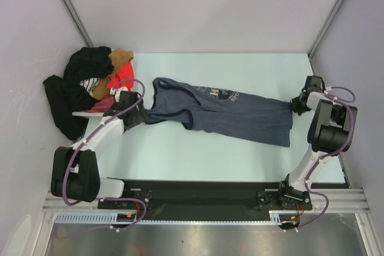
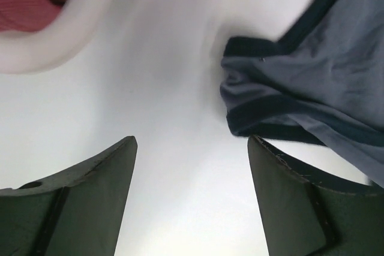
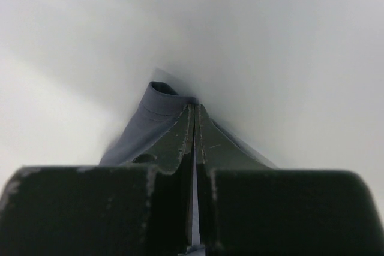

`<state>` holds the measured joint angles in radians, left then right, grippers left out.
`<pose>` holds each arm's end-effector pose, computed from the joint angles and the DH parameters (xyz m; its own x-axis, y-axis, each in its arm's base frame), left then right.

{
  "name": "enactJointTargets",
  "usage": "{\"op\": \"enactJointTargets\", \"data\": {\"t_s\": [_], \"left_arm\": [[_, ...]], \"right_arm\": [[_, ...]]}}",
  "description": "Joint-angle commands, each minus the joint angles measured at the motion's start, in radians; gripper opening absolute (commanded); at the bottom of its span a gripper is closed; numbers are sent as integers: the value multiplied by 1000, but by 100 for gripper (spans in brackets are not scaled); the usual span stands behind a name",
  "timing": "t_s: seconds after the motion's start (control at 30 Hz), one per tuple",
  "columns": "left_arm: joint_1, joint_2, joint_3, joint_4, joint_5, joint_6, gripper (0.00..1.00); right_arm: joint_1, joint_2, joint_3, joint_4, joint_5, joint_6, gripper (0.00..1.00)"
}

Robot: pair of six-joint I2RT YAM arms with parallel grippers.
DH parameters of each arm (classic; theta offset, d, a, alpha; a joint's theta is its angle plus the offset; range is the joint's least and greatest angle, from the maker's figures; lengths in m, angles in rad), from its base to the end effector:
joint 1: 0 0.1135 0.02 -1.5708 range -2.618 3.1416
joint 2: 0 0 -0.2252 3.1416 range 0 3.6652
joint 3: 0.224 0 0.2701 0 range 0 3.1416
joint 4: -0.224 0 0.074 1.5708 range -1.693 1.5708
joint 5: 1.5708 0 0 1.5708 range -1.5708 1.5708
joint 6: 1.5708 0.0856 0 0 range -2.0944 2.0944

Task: Fold and stack the tank tops
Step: Fold the tank top

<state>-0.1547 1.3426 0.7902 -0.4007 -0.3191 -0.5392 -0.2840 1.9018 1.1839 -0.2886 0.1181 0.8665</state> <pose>0.3150 -0.0220 0.1192 -0.6741 -0.3883 -0.6283 -0.4421 0.8936 -0.0779 0.3966 -0.1263 0.0641 -0.2670 0.8663 -0.4222 0.8375 0.4254 0.3431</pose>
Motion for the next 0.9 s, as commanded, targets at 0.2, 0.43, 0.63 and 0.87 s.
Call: {"op": "enactJointTargets", "data": {"t_s": [0.2, 0.43, 0.63, 0.87], "left_arm": [[-97, -66, -106, 246, 311, -186, 71], [-126, 155, -117, 450, 351, -327, 63], [-105, 397, 122, 408, 294, -332, 64], [-85, 631, 468, 291, 350, -332, 66]], "right_arm": [[-26, -102, -130, -75, 97, 26, 0], [-26, -176, -198, -107, 109, 57, 0], [-27, -187, -228, -193, 103, 88, 0], [25, -227, -283, -230, 51, 54, 0]]}}
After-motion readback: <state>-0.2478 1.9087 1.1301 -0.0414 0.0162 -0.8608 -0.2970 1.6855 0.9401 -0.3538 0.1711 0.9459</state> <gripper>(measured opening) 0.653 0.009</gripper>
